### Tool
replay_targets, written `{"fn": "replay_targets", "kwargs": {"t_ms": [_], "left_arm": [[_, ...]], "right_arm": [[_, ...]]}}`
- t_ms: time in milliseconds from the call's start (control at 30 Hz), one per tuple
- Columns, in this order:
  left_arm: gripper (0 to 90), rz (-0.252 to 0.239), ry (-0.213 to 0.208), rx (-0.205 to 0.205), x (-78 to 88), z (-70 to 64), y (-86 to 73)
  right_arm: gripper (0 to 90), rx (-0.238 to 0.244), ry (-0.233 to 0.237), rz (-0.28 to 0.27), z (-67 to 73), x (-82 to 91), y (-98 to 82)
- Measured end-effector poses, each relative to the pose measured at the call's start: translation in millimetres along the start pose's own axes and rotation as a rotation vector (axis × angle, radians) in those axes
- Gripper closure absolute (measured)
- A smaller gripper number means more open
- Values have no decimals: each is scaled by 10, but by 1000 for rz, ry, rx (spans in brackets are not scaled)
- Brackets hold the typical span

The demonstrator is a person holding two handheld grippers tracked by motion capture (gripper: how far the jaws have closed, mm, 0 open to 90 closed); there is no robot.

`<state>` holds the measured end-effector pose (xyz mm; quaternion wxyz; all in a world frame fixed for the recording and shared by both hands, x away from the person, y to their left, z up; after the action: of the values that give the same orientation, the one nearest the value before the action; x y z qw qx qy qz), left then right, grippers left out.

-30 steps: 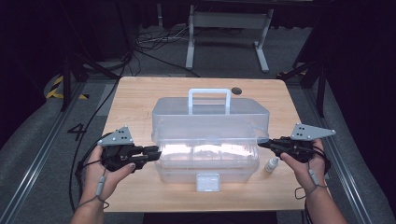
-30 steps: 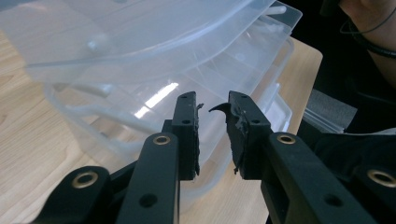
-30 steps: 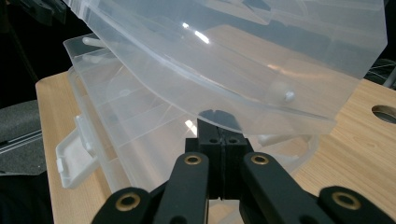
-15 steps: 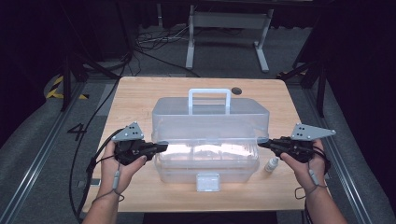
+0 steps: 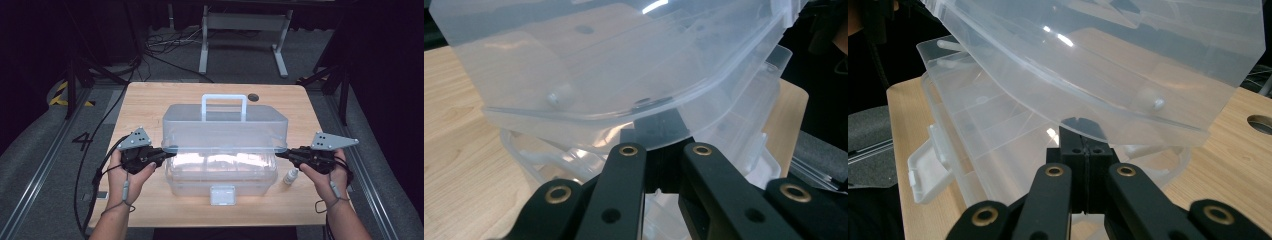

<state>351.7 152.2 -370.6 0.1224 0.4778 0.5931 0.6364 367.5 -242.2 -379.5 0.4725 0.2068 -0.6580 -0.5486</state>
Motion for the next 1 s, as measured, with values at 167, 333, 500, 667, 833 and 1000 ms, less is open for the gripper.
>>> {"fn": "replay_targets", "kwargs": {"t_ms": [167,333,500,667,833,1000], "left_arm": [[900,3,21,-13,7,-1,32],[900,1,29,-21,12,4,81],[900,-5,34,-24,14,9,137],[900,-13,43,-22,12,26,194],[900,-19,48,-18,13,53,245],[900,-36,51,-10,8,81,296]], "right_arm": [[900,3,-2,-8,2,4,22],[900,7,-5,-16,-10,9,56],[900,12,-15,-26,-30,9,99],[900,13,-24,-39,-49,10,148],[900,11,-30,-53,-65,15,195],[900,13,-36,-61,-87,9,238]]}}
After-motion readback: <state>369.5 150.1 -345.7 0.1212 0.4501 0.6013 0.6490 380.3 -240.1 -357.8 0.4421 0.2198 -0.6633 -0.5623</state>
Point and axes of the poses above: each handheld gripper's, and its own axes: x roughly backward along the jaws, y roughly out of its top, z roughly to its left, the point moved 5 cm from there along -x, roughly forward along the jaws, and after that the axes turned 1 degree about y, right-handed, at the moved point
